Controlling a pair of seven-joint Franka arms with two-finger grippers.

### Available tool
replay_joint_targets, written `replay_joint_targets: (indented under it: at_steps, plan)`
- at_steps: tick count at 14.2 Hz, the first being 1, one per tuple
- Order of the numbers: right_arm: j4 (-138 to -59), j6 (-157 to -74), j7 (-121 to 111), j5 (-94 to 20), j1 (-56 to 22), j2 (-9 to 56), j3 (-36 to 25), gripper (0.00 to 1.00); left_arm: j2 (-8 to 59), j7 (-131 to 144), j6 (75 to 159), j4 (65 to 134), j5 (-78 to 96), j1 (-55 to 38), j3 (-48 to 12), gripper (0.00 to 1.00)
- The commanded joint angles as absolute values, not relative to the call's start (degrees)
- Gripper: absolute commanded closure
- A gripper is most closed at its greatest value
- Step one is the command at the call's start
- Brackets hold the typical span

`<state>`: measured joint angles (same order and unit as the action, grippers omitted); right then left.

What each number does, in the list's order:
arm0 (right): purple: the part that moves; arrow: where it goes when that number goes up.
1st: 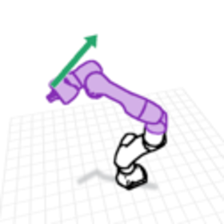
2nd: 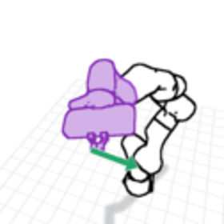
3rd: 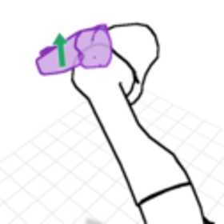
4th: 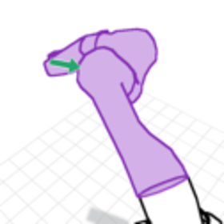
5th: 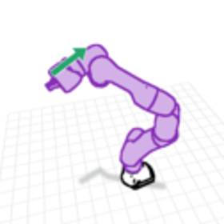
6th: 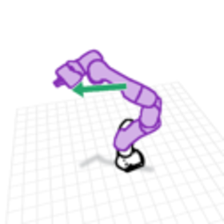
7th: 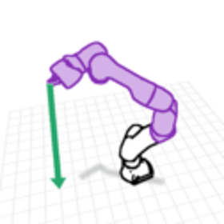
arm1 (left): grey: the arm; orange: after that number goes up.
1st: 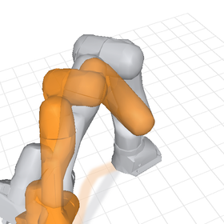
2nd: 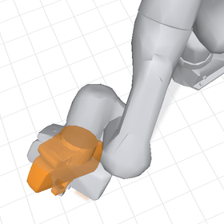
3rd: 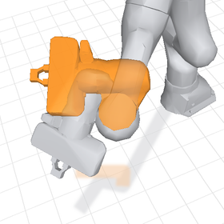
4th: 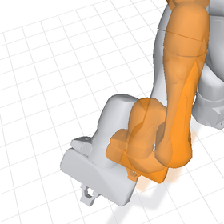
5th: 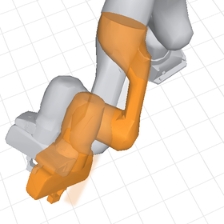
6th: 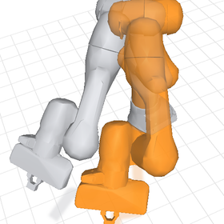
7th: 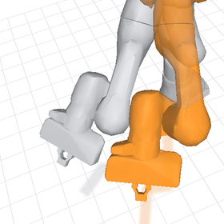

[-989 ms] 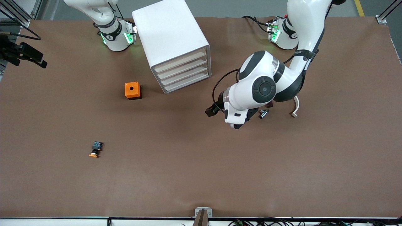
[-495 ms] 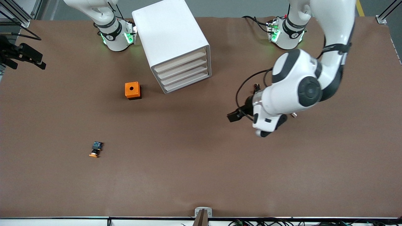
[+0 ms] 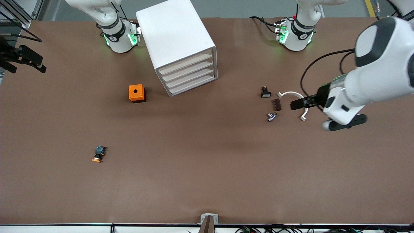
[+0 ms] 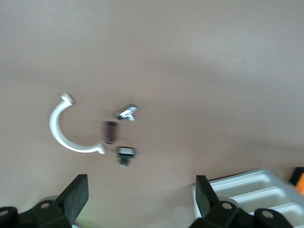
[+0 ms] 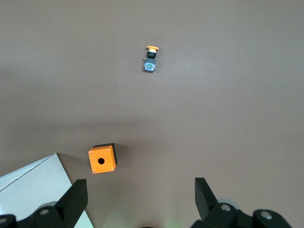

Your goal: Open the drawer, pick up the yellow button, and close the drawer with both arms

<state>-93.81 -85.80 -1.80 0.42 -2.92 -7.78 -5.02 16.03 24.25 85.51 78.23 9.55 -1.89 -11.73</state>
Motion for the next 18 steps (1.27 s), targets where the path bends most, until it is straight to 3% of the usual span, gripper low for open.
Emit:
replay_joint_targets:
  at_steps: [1, 9, 12, 18]
  plan:
    - [-94.9, -86.7, -2.5, 0.5, -3.7, -9.1, -5.4, 0.00, 11.9, 17.7, 85.2, 82.3, 7.3, 1.6, -12.1, 0.01]
    - [-95.3, -86.9, -3.3, -0.7, -3.8, -9.1, -5.5, 0.00, 4.2, 9.0, 86.9, 89.4, 4.7, 6.2, -11.3, 0.01]
    - [-95.3, -86.4, -3.3, -0.6, -3.9, -9.1, -5.4, 0.00, -0.3, 8.3, 92.4, 96.6, 4.7, 1.4, -5.3, 0.01]
    - [-94.4, -85.4, -2.3, -0.6, -3.8, -8.9, -5.4, 0.00, -8.7, 6.1, 101.9, 109.9, 4.7, -1.8, -1.5, 0.00]
